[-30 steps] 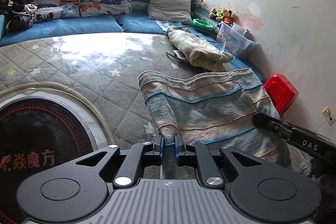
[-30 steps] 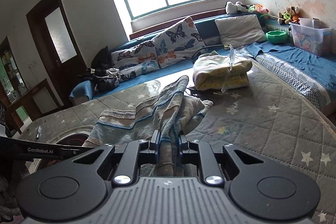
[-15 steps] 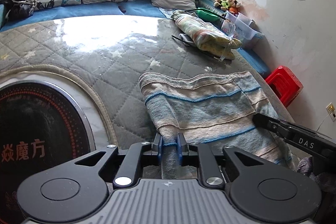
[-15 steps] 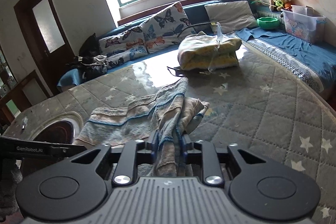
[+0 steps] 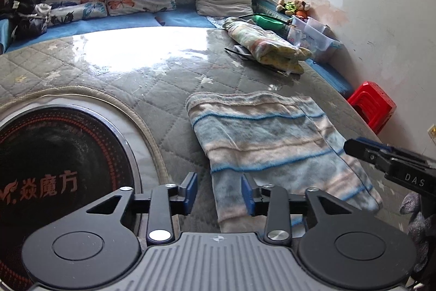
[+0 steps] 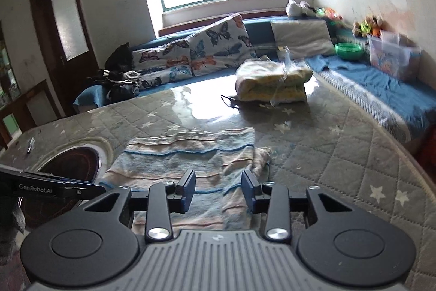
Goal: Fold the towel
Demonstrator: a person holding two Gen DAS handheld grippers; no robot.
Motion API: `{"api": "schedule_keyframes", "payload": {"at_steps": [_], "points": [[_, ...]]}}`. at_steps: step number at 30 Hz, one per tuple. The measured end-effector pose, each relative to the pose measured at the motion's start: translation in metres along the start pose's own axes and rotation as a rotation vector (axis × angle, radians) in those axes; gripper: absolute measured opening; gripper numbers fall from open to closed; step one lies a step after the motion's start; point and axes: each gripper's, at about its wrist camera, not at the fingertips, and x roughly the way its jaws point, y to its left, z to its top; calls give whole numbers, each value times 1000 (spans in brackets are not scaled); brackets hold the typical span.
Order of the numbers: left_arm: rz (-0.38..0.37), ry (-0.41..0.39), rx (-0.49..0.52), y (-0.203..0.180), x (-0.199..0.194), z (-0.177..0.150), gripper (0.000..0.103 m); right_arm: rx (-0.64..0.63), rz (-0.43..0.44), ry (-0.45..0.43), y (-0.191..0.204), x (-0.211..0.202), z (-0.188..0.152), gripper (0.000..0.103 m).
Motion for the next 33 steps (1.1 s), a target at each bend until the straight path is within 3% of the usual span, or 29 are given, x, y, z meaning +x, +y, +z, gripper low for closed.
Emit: {"api": "schedule_keyframes", "payload": {"at_steps": [7, 16, 33], "points": [[-13, 1, 52, -7, -17, -25, 45, -59, 42, 4, 17, -25, -21, 43], [2, 2, 89, -13, -26, -54, 47, -68, 23, 36, 20, -33, -52, 44], [29, -8, 63, -2, -35, -69, 55, -66, -4, 28, 23, -40, -61, 50]]}}
